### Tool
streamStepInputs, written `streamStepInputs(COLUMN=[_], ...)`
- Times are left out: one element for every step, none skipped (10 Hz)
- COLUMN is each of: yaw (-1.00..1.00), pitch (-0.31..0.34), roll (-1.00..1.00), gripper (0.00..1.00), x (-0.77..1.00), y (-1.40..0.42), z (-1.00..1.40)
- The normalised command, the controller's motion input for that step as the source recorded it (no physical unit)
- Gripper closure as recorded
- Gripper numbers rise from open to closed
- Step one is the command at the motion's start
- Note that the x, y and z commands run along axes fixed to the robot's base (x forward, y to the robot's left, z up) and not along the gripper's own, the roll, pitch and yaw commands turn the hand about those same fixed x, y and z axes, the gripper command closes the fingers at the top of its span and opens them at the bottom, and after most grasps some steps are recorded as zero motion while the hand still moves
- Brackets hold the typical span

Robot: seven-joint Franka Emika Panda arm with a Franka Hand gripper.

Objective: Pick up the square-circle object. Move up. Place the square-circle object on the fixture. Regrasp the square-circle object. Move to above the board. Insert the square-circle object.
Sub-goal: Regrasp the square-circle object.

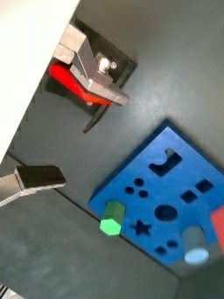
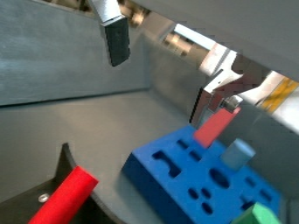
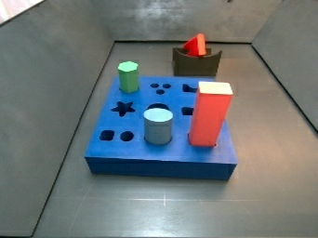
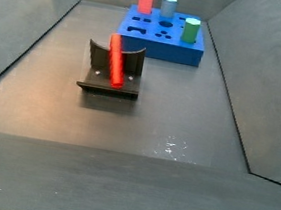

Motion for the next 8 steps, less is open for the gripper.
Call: streamStepInputs(yaw=[0.02,0.02,0.02,0.02,0.02,0.02,0.02,0.02], pitch=[0.05,0.048,0.044,0.04,0.034,0.029,0.026,0.019], roll=[1.0,1.0,1.0,1.0,1.0,1.0,1.0,1.0], gripper=[0.0,0.0,0.0,0.0,0.0,0.0,0.0,0.0], x=[-0.04,-0.03,-0.02,-0.03,-0.03,-0.03,-0.03,-0.02], y=[-0.04,-0.02,-0.03,-0.03,-0.02,-0.03,-0.02,-0.02], z=[0.02,0.01,0.01,0.01,0.01,0.01,0.01,0.01])
